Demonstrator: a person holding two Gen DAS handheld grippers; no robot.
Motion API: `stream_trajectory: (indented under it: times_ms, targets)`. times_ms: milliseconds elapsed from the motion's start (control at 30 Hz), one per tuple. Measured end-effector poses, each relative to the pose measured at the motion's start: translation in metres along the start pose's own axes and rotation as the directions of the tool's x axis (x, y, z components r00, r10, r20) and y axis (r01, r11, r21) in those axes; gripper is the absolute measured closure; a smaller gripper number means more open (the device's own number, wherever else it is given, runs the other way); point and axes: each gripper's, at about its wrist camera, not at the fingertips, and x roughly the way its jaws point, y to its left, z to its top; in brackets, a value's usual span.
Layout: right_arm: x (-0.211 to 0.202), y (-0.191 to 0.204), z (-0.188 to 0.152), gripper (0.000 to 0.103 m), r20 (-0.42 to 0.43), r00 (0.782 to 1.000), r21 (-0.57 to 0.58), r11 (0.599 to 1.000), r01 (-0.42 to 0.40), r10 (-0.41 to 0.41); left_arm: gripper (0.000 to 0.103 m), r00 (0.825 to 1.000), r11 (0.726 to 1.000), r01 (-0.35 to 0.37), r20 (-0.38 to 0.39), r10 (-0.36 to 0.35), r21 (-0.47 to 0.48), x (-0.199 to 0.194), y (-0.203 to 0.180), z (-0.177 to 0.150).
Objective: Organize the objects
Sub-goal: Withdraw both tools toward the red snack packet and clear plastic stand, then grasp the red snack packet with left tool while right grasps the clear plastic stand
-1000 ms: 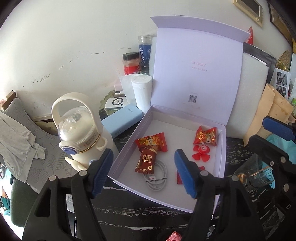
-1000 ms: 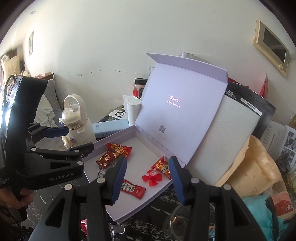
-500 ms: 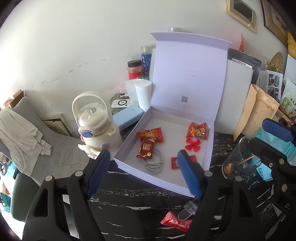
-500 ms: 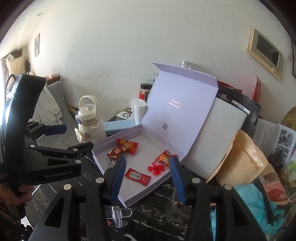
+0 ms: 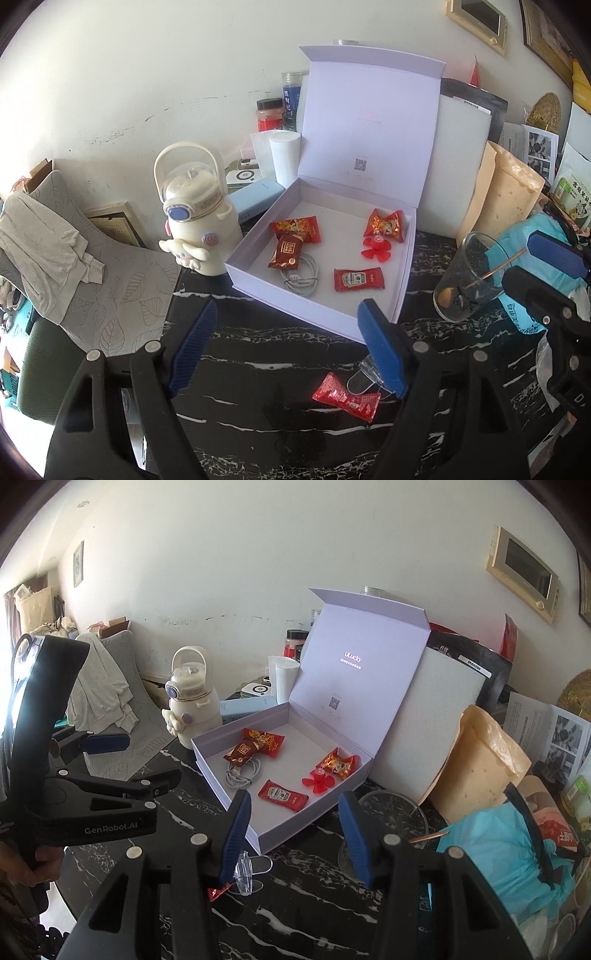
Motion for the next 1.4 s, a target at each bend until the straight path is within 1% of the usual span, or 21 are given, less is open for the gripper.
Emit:
stream_trajectory:
  times_ms: [200,667,833,1100,1267,1400]
  targets:
    - [0.000,0.004,-0.019,0.053,-0.028,0.999,0.008,1.000,-0.018,0.019,0.025,0.999,1.000,0.006,-0.037,-0.006,0.000,0.002,-0.003,-0.021]
    - [0.004,0.012,-0.067,0.053,-0.095,0.994,0.023,0.998,-0.058,0.060,0.025,0.992,0.999,0.028,-0.122,-0.032,-0.036,0.013,-0.006,-0.069]
    - [0.005,0.009,-0.083,0.053,-0.107,0.991,0.039,0.996,-0.077,0.081,0.025,0.987,0.997,0.058,-0.150,-0.065,-0.053,0.019,-0.010,-0.086]
    - [0.020,0.008,-0.107,0.053,-0.151,0.980,0.028,0.991,-0.130,0.133,0.025,0.979,0.994,0.096,-0.176,-0.105,-0.059,0.033,-0.020,-0.107]
    - [0.032,0.006,-0.114,0.053,-0.171,0.968,0.025,0.983,-0.182,0.184,0.025,0.973,0.993,0.101,-0.202,-0.112,-0.064,0.047,-0.025,-0.116]
    - [0.042,0.005,-0.114,0.053,-0.180,0.962,0.017,0.978,-0.208,0.207,0.025,0.970,0.991,0.109,-0.210,-0.123,-0.075,0.056,-0.028,-0.117]
